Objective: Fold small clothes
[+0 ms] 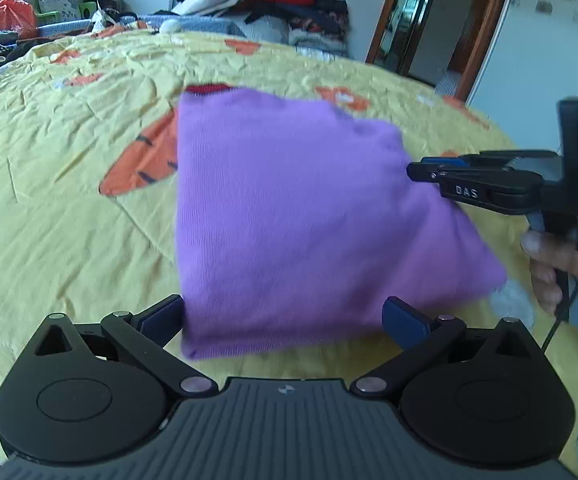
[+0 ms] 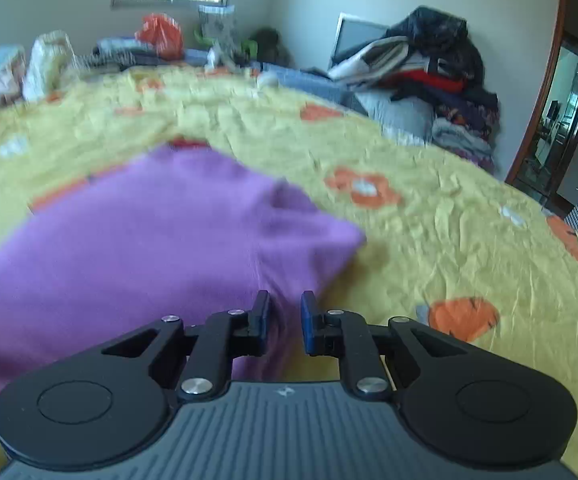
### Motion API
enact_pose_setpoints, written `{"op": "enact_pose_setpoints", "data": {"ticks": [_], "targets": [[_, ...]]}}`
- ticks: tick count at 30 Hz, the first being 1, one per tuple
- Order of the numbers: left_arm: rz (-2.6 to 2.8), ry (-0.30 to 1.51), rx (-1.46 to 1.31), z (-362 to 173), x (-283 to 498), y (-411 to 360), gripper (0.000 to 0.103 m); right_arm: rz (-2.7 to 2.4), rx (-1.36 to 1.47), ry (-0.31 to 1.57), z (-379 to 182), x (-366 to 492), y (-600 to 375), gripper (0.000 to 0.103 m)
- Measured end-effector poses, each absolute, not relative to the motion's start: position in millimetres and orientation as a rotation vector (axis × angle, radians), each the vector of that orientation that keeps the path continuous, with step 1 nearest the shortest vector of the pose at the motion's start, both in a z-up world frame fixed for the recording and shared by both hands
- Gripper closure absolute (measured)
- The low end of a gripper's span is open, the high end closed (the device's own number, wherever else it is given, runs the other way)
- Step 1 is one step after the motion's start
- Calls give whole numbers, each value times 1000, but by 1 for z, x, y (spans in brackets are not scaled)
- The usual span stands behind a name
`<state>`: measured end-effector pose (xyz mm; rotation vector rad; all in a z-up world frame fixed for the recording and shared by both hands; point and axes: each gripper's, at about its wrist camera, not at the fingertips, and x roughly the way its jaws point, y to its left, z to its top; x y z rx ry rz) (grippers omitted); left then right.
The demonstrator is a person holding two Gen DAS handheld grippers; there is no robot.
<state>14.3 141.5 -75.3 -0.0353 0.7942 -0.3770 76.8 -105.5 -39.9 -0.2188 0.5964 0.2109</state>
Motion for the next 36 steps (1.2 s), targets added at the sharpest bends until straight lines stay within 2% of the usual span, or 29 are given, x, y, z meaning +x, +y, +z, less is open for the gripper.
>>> {"op": "enact_pose_setpoints", "data": {"ticks": [4,7,10,15,21,24,27,32,36], "targets": [[-400,745,-35,-68,22,139,0,308,-255,583,-37,53,-87,87],[-403,784,9,-79,32,130,0,246,-365,614,-64,58,-89,90],[-414,824,36,-91,27,131,0,254,-205,627,-50,63,-111,89],[-490,857,-52,-89,-2,162,0,322,-147,591,-26,13,-109,89],[-531,727,-87,-62,-7,173,0,354,-95,624,-43,-24,-99,89],[-568,696,-65,-59,4,162,0,333,-165,659,-57,-21,-91,90],[-601,747,-23,-74,15,145,0,321,-142,657,-67,-12,-106,90],[-592,768,78,-88,-2,143,0,293,-85,665,-49,-19,-114,88],[-586,821,8,-88,-13,156,0,299,-29,715,-51,-32,-109,87]]}}
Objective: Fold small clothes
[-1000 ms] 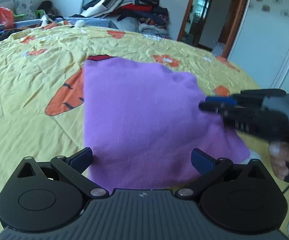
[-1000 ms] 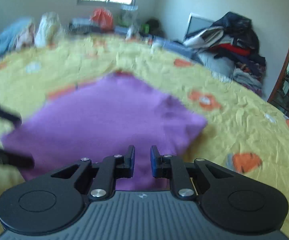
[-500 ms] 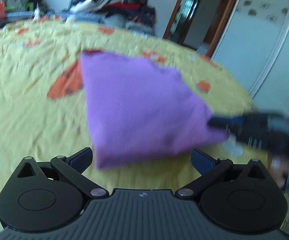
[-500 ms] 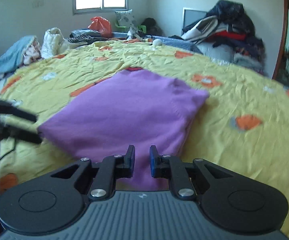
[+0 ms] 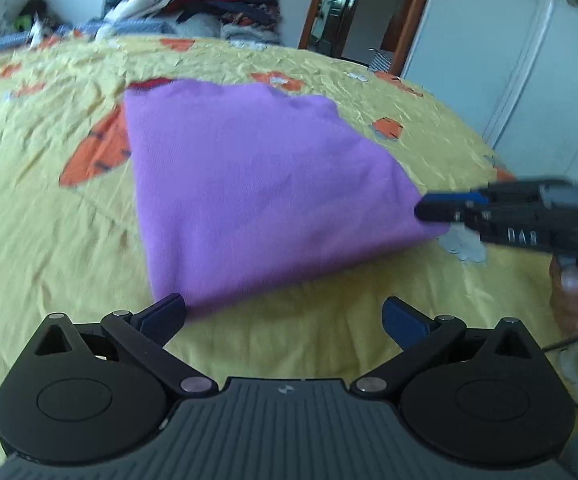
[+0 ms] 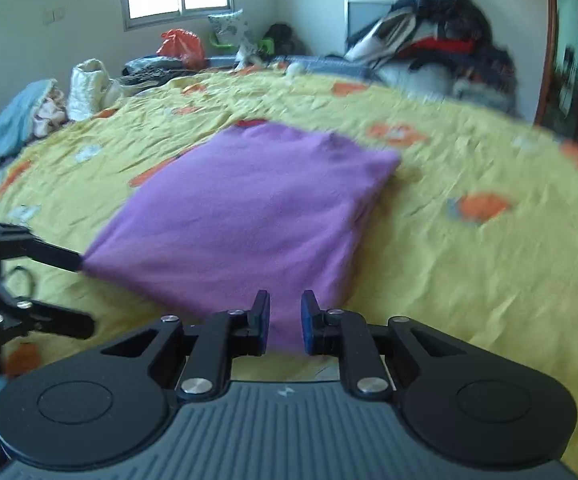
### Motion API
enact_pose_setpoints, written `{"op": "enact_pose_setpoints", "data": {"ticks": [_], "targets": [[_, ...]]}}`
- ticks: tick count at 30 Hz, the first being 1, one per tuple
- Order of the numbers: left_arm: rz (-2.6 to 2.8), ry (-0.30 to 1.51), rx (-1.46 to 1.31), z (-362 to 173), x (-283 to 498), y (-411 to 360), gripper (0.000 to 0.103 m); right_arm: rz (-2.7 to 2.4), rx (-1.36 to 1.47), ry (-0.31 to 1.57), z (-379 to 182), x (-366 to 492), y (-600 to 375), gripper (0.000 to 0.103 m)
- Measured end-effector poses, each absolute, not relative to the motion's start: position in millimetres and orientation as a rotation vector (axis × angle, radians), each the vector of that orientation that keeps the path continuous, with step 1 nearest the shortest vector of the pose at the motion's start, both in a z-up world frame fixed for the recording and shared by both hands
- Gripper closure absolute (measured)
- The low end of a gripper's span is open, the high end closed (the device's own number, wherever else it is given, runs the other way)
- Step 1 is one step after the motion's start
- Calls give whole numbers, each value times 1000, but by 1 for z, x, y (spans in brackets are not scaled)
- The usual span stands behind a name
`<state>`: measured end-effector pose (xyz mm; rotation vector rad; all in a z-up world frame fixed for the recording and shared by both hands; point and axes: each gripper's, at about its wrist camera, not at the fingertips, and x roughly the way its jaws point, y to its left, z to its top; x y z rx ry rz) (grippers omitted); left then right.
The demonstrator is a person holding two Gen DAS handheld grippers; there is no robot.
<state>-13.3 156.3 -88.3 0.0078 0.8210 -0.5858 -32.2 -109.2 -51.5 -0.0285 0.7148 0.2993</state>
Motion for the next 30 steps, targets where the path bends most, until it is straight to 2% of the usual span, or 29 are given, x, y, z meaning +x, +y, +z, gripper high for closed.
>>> {"op": "enact_pose_setpoints", "data": {"ticks": [1,6,8,10,12,15,22,25,30], "targets": [[-567,863,-14,-93,-11,158,0,270,-47,746,-58,-32,-106,87],[-517,856,-46,-85,-21,159,0,225,-13,752,-49,-43,-105,84],[-515,850,-95,-79,-24,161,0,226,-37,695,-37,-37,-102,76],[-509,835,-114,-75,-23,157,0,205,-41,638,-30,-12,-100,58],[-495,814,-123,-69,-17,150,0,203,-23,631,-33,24,-102,57],[-487,765,-131,-59,-8,139,0,201,-28,735,-55,72,-105,57],[-481,781,-144,-64,25,127,0,175,-71,710,-37,83,-92,57],[-465,790,-121,-70,37,120,0,171,-105,707,-33,98,-81,48],[-434,812,-89,-82,41,115,0,207,-121,746,-44,117,-67,46]]}}
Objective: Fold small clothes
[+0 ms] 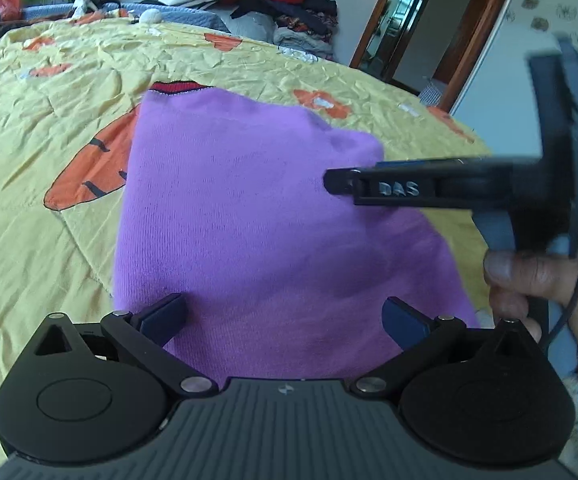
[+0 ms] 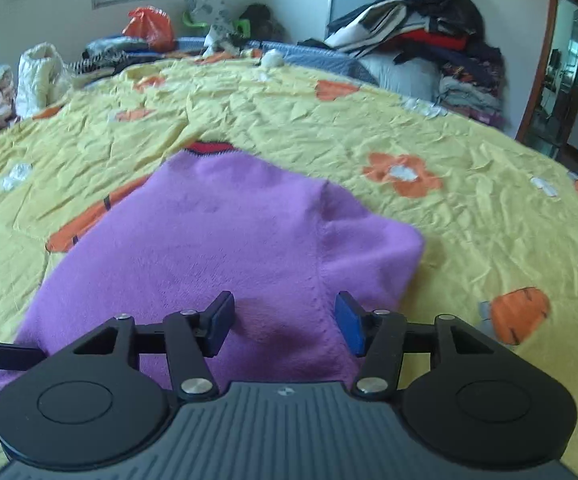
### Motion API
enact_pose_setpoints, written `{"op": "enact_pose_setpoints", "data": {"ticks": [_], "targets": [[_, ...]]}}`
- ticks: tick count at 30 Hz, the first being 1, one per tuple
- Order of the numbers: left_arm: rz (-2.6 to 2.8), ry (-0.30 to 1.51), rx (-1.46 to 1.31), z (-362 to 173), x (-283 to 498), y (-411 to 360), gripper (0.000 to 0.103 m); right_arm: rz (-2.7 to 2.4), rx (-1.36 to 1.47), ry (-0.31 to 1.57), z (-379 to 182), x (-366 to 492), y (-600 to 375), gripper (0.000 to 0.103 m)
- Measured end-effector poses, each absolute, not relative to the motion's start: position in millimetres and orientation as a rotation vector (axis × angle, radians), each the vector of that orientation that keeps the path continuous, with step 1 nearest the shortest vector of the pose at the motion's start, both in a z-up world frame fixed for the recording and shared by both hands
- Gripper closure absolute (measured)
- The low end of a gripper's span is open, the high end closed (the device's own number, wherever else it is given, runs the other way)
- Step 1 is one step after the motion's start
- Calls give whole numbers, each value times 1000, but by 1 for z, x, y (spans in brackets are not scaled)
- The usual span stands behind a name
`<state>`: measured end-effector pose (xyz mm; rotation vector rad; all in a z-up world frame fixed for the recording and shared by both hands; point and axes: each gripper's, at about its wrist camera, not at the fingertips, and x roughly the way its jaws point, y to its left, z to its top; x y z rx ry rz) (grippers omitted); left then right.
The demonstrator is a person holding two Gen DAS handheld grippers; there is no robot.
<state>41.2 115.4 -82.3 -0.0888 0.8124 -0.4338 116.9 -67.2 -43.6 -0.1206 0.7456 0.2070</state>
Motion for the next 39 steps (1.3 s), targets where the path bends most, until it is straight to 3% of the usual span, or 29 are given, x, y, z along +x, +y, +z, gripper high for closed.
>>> {"op": "enact_pose_setpoints", "data": {"ticks": [3,7,17,21,25,31,39], "targets": [[-430,801,-52,-85,35,112,0,183,-139,748,-50,119,-67,27],[-423,809,-71,-82,28,116,0,158,-115,753,-43,106,-74,20],[-422,837,-99,-81,-2,128,0,121,-121,767,-41,37,-70,12],[-417,879,-61,-91,-11,125,0,144,-121,826,-66,13,-69,0],[-428,882,-84,-89,-31,131,0,122,7,837,-67,-19,-87,0],[-395,881,-143,-92,-59,138,0,39,-26,802,-78,-72,-75,0],[-352,822,-153,-94,-52,135,0,13,-17,795,-80,-58,-73,0]]}}
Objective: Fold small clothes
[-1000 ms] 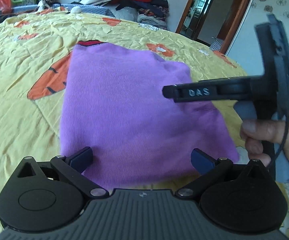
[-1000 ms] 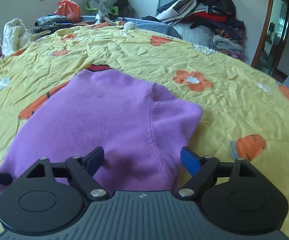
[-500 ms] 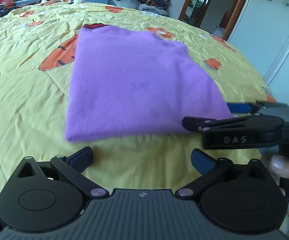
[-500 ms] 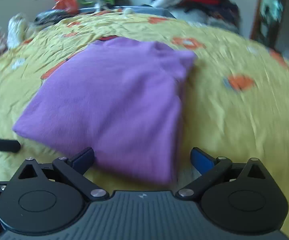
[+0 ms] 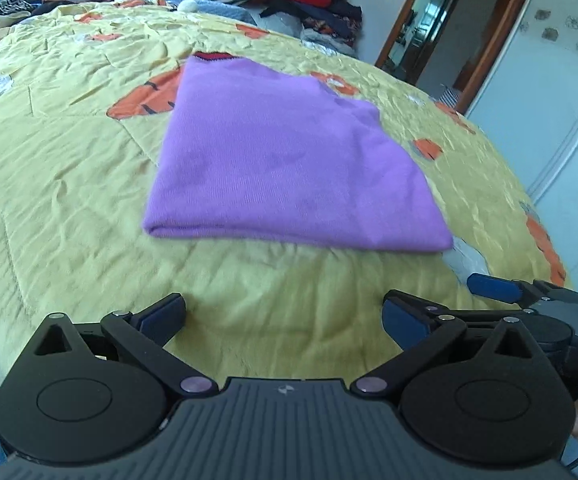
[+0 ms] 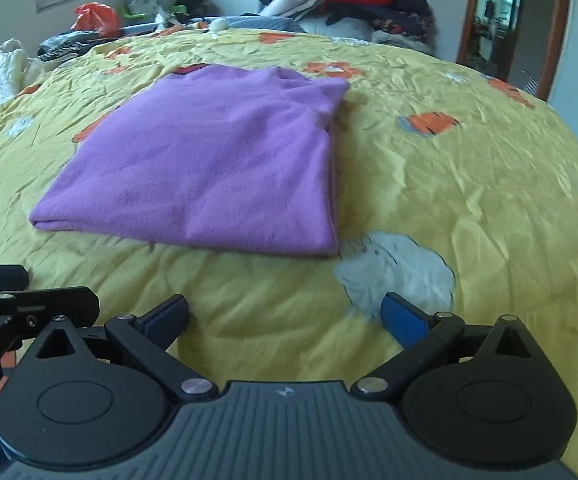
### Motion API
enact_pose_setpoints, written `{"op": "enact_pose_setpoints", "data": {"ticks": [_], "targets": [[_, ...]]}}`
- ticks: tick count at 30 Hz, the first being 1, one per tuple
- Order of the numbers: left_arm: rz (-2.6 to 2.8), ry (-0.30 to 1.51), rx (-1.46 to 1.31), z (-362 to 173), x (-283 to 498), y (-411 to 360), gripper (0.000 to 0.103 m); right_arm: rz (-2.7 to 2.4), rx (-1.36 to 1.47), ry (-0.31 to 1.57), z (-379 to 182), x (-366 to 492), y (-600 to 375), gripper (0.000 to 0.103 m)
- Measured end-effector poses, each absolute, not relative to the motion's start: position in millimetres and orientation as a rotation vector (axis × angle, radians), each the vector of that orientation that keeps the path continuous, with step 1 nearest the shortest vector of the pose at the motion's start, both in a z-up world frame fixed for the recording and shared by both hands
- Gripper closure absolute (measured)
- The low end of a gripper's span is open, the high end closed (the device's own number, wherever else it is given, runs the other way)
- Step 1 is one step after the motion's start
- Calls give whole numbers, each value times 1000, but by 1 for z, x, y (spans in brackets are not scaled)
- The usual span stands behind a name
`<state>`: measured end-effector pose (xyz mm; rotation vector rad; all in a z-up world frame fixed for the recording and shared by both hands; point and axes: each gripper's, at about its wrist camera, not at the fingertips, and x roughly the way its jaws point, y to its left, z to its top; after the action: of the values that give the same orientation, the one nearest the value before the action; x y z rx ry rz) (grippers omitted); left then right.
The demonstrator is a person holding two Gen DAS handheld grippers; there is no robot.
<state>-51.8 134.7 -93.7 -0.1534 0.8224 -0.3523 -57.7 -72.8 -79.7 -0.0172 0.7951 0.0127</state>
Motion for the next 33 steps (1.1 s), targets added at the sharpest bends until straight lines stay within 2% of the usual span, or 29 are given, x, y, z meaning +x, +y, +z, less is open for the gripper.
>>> {"op": "enact_pose_setpoints", "data": {"ticks": [16,33], "targets": [[-144,633,50,-115,-36,120,0,-3,-6,746,-83,-48,-80,0],[-121,633,44,-113,-39,119,0,76,-40,745,-83,-52,-75,0]]}}
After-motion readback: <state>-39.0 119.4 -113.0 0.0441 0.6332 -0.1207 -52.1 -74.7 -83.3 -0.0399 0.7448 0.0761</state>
